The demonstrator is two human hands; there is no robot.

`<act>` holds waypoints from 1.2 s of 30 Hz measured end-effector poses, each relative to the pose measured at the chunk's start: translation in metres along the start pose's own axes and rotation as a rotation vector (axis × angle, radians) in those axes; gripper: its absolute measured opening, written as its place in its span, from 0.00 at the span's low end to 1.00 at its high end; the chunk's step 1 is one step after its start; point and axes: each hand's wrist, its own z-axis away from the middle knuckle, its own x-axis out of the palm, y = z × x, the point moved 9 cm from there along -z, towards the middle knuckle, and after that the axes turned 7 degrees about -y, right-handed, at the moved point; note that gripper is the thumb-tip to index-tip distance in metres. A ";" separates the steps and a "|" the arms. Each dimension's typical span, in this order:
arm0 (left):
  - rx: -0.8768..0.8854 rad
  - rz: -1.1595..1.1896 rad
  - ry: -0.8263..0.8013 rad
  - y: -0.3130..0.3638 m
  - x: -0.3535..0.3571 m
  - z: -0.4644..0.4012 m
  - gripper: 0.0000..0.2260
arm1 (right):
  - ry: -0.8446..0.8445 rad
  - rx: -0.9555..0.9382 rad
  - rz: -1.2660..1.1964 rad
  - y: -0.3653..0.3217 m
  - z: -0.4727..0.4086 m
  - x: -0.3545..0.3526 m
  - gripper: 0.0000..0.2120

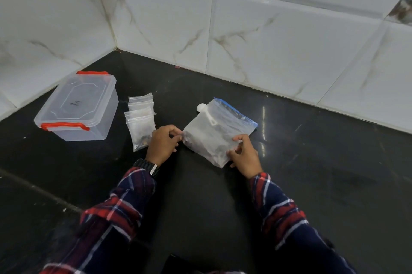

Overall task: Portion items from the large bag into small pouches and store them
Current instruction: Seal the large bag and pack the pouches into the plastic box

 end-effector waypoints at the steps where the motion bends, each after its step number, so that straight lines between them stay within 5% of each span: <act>1: -0.005 0.013 0.006 -0.001 0.000 0.002 0.03 | 0.023 -0.012 -0.023 -0.001 0.001 -0.003 0.13; 7: -0.034 0.089 0.058 -0.012 0.002 0.016 0.04 | 0.014 -0.059 0.093 -0.005 0.025 0.008 0.24; 14: -0.004 0.095 0.126 -0.008 0.003 0.026 0.02 | -0.012 -0.179 0.354 -0.015 0.037 0.020 0.26; 20: 0.037 -0.008 0.114 -0.005 0.008 0.025 0.03 | 0.158 -0.290 0.451 -0.020 0.042 0.006 0.06; 32: 0.087 -0.055 0.047 0.001 0.011 0.025 0.02 | 0.271 -0.334 0.462 -0.020 0.030 -0.007 0.06; 36: 0.219 -0.332 0.126 0.018 0.005 0.031 0.05 | 0.326 -0.382 0.570 -0.023 0.033 -0.014 0.06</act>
